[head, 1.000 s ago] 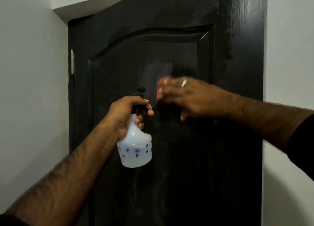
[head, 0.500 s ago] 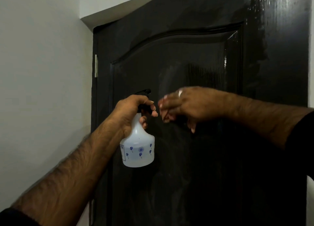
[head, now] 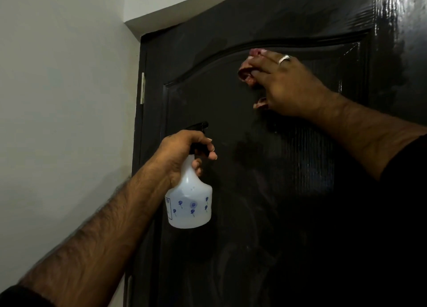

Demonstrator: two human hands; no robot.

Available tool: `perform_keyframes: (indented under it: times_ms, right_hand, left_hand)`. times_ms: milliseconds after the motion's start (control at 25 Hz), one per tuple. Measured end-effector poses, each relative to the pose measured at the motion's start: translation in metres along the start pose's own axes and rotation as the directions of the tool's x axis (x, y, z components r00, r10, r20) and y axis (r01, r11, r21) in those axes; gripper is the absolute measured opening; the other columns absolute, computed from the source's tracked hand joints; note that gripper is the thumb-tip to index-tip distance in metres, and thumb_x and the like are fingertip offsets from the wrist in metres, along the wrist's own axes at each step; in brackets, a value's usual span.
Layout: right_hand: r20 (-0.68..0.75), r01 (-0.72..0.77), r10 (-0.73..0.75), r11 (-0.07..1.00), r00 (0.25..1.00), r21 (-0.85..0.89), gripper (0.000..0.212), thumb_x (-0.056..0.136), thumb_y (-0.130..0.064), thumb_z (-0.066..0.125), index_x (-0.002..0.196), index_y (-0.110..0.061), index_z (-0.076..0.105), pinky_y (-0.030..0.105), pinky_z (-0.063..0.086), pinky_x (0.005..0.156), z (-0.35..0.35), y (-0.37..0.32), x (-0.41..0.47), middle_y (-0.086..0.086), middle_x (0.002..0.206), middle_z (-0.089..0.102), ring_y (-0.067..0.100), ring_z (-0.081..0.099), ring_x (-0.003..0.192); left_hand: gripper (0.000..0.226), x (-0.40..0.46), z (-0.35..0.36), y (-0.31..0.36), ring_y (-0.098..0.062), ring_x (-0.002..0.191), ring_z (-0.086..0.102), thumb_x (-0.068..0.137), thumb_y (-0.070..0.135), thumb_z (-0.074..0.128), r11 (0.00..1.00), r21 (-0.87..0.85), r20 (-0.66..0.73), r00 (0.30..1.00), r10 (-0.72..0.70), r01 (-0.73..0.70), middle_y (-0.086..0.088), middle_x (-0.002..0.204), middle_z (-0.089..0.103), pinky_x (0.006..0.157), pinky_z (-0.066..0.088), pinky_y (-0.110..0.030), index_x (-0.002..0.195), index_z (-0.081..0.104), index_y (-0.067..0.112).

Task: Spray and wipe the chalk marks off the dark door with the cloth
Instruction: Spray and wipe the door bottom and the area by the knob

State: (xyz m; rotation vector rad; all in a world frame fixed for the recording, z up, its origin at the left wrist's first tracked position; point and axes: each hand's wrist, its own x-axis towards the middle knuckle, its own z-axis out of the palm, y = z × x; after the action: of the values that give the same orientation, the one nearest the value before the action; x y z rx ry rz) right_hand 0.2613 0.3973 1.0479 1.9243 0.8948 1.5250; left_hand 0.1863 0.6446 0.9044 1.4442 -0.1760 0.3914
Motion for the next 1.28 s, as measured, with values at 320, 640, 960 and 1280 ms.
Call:
perform_keyframes:
  times_ms: [320, 640, 960, 1280]
  right_hand:
    - [-0.010, 0.212, -0.212, 0.975, 0.977, 0.062, 0.076, 0.088, -0.057, 0.072, 0.149, -0.014, 0.059, 0.056, 0.035, 0.125, 0.013, -0.008, -0.012, 0.012, 0.164, 0.045, 0.034, 0.037, 0.156]
    - [0.146, 0.389, -0.400, 0.916, 0.905, 0.098, 0.073, 0.090, -0.056, 0.072, 0.153, -0.024, 0.055, 0.052, 0.029, 0.129, 0.007, -0.032, -0.049, 0.002, 0.171, 0.035, 0.025, 0.023, 0.162]
    - [0.140, 0.420, -0.426, 0.905, 0.894, 0.071, 0.060, 0.096, -0.041, 0.067, 0.152, -0.022, 0.057, 0.058, 0.036, 0.123, -0.016, 0.002, -0.148, 0.000, 0.172, 0.035, 0.027, 0.025, 0.162]
    - [0.201, 0.255, -0.262, 0.965, 0.944, 0.058, 0.057, 0.102, -0.029, 0.055, 0.156, -0.014, 0.053, 0.058, 0.029, 0.126, -0.048, 0.015, -0.239, 0.007, 0.172, 0.034, 0.032, 0.021, 0.163]
  left_hand:
    - [0.019, 0.011, -0.004, -0.003, -0.013, 0.047, 0.047, 0.092, 0.021, 0.069, 1.000, 0.004, 0.032, 0.999, -0.003, 0.003, -0.017, 0.092, 0.078, 0.050, 0.045, -0.029, 0.100, 0.075, 0.006]
    - [0.028, 0.021, 0.014, 0.000, -0.013, 0.048, 0.050, 0.090, 0.022, 0.071, 1.000, 0.011, 0.059, 0.998, 0.002, -0.003, -0.017, 0.096, 0.079, 0.048, 0.046, -0.030, 0.112, 0.073, 0.004]
    - [0.022, 0.008, 0.074, 0.008, -0.014, 0.047, 0.044, 0.089, 0.017, 0.070, 0.998, -0.053, 0.235, 0.971, 0.044, -0.032, -0.020, 0.093, 0.076, 0.046, 0.043, -0.027, 0.105, 0.072, 0.003]
    - [0.016, -0.017, 0.157, -0.025, -0.015, 0.045, 0.040, 0.083, 0.017, 0.069, 0.995, -0.089, 0.432, 0.902, 0.001, 0.042, -0.023, 0.094, 0.071, 0.047, 0.040, -0.028, 0.091, 0.072, 0.003]
